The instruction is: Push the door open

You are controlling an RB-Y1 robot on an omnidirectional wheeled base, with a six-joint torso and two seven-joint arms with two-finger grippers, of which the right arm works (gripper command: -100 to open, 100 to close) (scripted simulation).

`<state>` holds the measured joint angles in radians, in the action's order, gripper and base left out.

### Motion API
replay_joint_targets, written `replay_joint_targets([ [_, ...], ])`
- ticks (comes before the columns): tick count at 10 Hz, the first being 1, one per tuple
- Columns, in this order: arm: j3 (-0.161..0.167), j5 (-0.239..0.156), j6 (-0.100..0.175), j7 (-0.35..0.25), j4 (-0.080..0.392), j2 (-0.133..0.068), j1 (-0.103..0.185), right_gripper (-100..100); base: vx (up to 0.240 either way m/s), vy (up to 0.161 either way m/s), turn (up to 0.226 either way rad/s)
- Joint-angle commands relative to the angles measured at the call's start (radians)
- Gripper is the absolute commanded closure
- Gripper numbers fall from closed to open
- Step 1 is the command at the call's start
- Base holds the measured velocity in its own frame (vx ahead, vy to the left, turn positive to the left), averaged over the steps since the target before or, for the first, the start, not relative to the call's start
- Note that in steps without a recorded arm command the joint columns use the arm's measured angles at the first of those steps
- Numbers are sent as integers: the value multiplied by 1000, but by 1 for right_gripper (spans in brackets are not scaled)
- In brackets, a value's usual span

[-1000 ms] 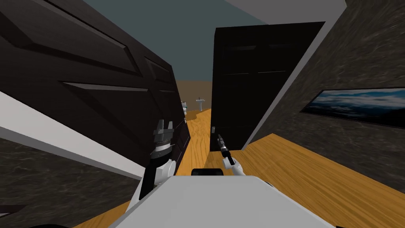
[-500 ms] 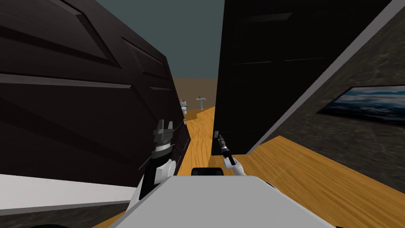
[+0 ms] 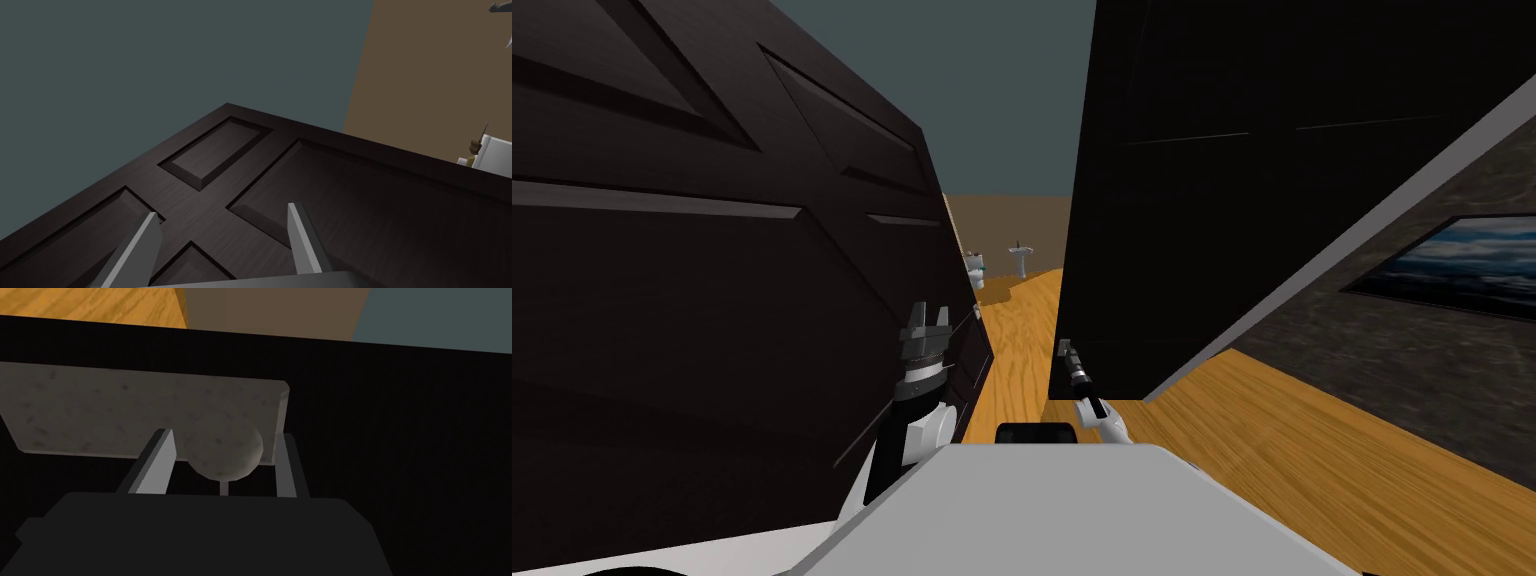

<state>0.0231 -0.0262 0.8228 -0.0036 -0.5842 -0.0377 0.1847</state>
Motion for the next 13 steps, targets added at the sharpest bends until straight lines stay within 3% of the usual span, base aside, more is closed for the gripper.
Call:
replay_joint_targets([
  [1, 0, 0, -1, 0, 0, 0, 0, 100, -30, -1, 8],
  [5, 0, 0, -1, 0, 0, 0, 0, 100, -9, -1, 0],
  [6, -14, -7, -2, 11, 2, -13, 0, 100, 79, 25, -40],
  [11, -30, -16, -2, 23, 2, -24, 1, 100, 126, 21, -26],
  [13, -55, -31, -1, 43, 2, -36, 3, 100, 152, 37, -95],
])
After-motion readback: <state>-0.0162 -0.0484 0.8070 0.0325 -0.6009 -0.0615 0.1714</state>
